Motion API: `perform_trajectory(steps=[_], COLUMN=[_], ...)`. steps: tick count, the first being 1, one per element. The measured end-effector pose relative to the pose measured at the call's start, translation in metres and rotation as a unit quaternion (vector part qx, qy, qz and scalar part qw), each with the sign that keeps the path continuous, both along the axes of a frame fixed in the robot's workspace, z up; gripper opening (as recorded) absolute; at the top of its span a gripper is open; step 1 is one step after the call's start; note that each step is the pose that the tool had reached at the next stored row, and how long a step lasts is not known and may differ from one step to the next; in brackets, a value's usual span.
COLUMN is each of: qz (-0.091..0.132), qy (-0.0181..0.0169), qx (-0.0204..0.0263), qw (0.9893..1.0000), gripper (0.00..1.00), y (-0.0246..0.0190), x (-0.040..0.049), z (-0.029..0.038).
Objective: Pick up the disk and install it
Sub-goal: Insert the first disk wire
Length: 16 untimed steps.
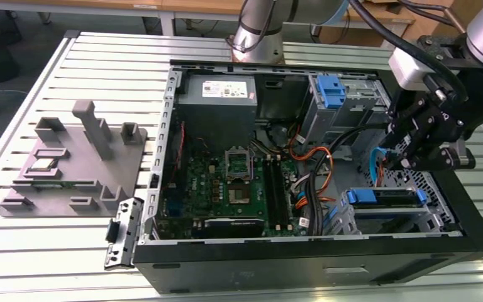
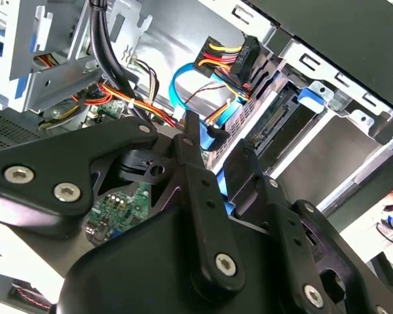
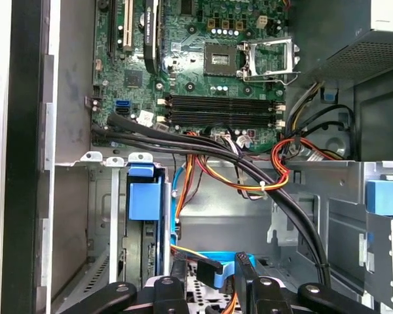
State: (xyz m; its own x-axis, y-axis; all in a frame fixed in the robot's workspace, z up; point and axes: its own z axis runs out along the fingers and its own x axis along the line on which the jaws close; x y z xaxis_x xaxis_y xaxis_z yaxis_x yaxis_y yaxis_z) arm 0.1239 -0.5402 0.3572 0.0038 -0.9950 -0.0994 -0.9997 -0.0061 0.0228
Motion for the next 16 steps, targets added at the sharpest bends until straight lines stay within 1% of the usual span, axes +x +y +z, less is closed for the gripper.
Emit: perform_trajectory(steps=[4,12,16], qz=[0.000,-0.003,-0.003], qy=[0.0000,0.0001,0.0001], qx=[-0.0006,-0.0011,-0.0012], qw=[1.0000,1.0000,1.0000], gripper=[0.42,0.42,0.42], y=[-0.0016,-0.0081,-0.0084], x=[0.0000,0.0000,0.0000], z=[-0.0003,-0.0021,-0.0022])
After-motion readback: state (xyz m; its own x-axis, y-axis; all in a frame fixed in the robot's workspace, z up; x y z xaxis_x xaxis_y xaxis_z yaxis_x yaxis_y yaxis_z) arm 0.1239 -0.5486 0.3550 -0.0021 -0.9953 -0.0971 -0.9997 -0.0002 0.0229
